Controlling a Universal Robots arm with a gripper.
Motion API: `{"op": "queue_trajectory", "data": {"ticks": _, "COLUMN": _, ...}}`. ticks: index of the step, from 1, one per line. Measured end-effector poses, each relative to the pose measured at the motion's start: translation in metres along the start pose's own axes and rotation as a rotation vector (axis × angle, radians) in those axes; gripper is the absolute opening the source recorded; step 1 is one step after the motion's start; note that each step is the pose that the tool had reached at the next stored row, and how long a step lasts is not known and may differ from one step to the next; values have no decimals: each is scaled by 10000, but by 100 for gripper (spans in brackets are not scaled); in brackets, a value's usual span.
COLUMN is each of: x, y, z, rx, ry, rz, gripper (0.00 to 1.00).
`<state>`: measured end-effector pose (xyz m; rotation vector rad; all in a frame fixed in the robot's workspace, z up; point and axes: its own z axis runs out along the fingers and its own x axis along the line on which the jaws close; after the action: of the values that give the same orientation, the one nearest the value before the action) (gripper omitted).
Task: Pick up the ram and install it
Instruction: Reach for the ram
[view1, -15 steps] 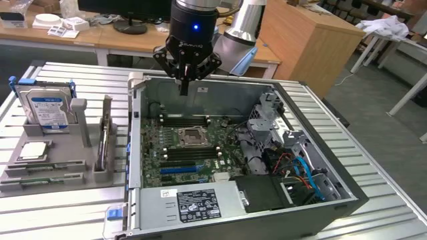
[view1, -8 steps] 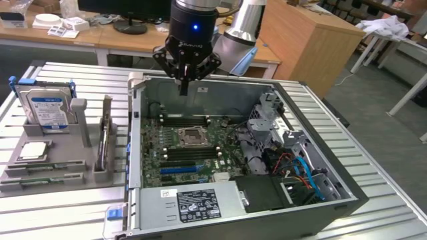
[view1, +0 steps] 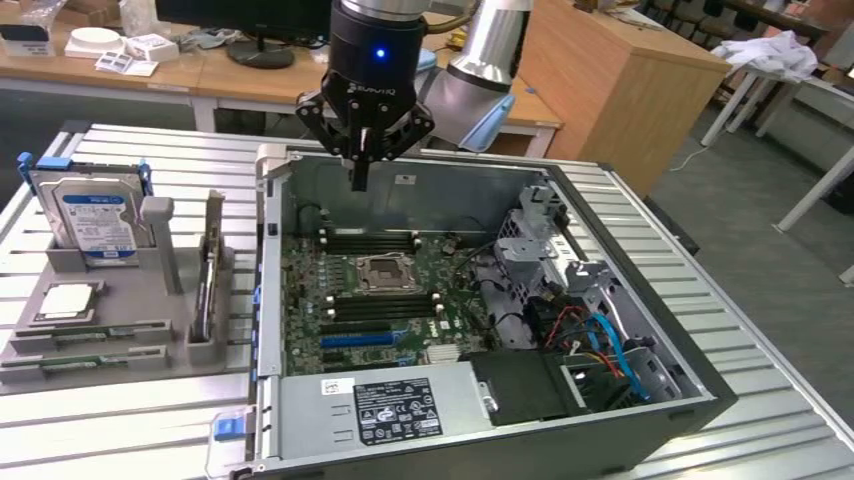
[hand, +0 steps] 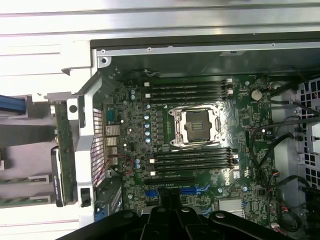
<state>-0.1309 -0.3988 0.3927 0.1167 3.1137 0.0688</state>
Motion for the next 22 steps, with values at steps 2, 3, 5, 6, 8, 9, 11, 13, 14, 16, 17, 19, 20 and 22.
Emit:
{"op": "queue_trajectory", "data": {"ticks": 2, "x": 26, "y": -2, "z": 0, "rx": 0, "ry": -1, "rz": -1, "gripper": 11}}
{"op": "queue_trajectory", "data": {"ticks": 3, "x": 40, "y": -3, "z": 0, "rx": 0, "ry": 0, "rz": 0, "gripper": 11}}
{"op": "queue_trajectory", "data": {"ticks": 5, "x": 73, "y": -6, "z": 1, "rx": 0, "ry": 0, "rz": -2, "gripper": 11}}
{"op": "queue_trajectory", "data": {"ticks": 6, "x": 91, "y": -7, "z": 2, "rx": 0, "ry": 1, "rz": -1, "gripper": 11}}
{"op": "queue_trajectory", "data": {"ticks": 8, "x": 127, "y": -10, "z": 3, "rx": 0, "ry": 2, "rz": 0, "gripper": 11}}
{"op": "queue_trajectory", "data": {"ticks": 9, "x": 144, "y": -11, "z": 4, "rx": 0, "ry": 3, "rz": 0, "gripper": 11}}
{"op": "queue_trajectory", "data": {"ticks": 11, "x": 178, "y": -14, "z": 5, "rx": 0, "ry": 6, "rz": 0, "gripper": 11}}
{"op": "queue_trajectory", "data": {"ticks": 13, "x": 212, "y": -16, "z": 5, "rx": 1, "ry": 16, "rz": 0, "gripper": 11}}
{"op": "queue_trajectory", "data": {"ticks": 14, "x": 228, "y": -18, "z": 5, "rx": 2, "ry": 22, "rz": 0, "gripper": 11}}
{"op": "queue_trajectory", "data": {"ticks": 16, "x": 260, "y": -20, "z": 6, "rx": 2, "ry": 34, "rz": 1, "gripper": 11}}
{"op": "queue_trajectory", "data": {"ticks": 17, "x": 275, "y": -21, "z": 6, "rx": 3, "ry": 40, "rz": 1, "gripper": 11}}
{"op": "queue_trajectory", "data": {"ticks": 19, "x": 305, "y": -23, "z": 7, "rx": 4, "ry": 55, "rz": 3, "gripper": 11}}
{"op": "queue_trajectory", "data": {"ticks": 20, "x": 320, "y": -25, "z": 7, "rx": 5, "ry": 63, "rz": 3, "gripper": 11}}
{"op": "queue_trajectory", "data": {"ticks": 22, "x": 349, "y": -27, "z": 8, "rx": 6, "ry": 79, "rz": 3, "gripper": 11}}
